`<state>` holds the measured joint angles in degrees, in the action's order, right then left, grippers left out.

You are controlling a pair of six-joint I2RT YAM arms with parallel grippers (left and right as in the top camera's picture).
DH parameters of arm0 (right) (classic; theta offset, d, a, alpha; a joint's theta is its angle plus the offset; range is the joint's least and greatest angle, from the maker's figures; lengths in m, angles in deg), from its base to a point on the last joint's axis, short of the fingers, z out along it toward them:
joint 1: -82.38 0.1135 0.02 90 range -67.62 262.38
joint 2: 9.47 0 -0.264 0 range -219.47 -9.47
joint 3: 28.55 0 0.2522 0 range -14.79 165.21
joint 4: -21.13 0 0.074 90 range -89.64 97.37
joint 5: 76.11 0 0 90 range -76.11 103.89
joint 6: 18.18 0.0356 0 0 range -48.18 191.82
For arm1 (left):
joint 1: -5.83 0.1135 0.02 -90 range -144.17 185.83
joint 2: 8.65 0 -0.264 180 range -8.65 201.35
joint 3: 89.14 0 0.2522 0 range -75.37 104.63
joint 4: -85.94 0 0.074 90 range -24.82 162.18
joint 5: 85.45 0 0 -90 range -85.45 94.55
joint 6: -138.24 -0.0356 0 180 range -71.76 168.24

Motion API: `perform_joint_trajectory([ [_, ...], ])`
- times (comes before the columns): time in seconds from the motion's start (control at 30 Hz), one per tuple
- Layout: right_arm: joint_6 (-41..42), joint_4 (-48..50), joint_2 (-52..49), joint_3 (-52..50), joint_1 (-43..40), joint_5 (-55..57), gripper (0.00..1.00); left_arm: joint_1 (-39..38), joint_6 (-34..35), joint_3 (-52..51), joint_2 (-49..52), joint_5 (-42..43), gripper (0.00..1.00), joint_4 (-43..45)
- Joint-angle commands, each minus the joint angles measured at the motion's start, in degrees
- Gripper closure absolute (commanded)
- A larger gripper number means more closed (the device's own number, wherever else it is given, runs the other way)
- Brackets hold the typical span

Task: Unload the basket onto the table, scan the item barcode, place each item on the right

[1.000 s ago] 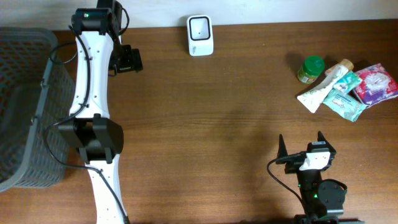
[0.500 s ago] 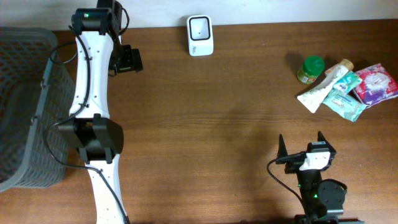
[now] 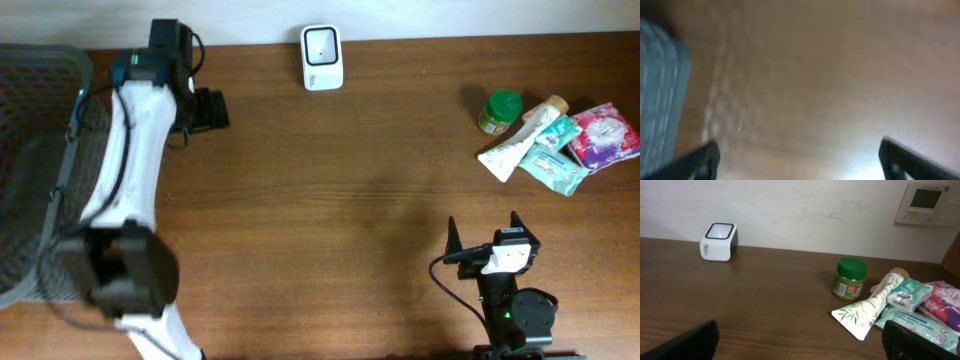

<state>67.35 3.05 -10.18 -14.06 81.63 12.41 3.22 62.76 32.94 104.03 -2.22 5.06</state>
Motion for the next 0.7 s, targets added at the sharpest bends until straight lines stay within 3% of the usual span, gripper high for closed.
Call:
perform_joint_trajectory([
  [0.0,0.4,-0.2,0.5,-0.4,0.5,0.5,0.01,-1.3,-1.8,-17.9,-19.0,2.3,0.01,11.3],
  [0.07,0.4,-0.2,0.5,-0.4,0.5,0.5,0.01,-4.9,-8.1,-29.5,-31.0,4.5,0.01,23.6],
  [0.17,0.4,-0.2,0.5,-0.4,0.5,0.5,0.01,-8.5,-9.0,-41.4,-44.5,4.5,0.01,32.9],
  [0.3,0.4,-0.2,0.5,-0.4,0.5,0.5,0.01,-9.3,-9.0,-58.2,-67.7,6.6,0.01,32.8],
  [0.37,0.4,-0.2,0.5,-0.4,0.5,0.5,0.01,-9.3,-9.0,-59.8,-76.4,6.1,0.01,24.9],
  [0.53,0.4,-0.2,0.5,-0.4,0.5,0.5,0.01,-9.3,-11.9,-63.7,-82.4,7.5,0.01,22.4],
  [0.67,0.4,-0.2,0.5,-0.4,0.5,0.5,0.01,-8.4,-12.9,-76.2,-94.4,7.5,0.01,31.0],
])
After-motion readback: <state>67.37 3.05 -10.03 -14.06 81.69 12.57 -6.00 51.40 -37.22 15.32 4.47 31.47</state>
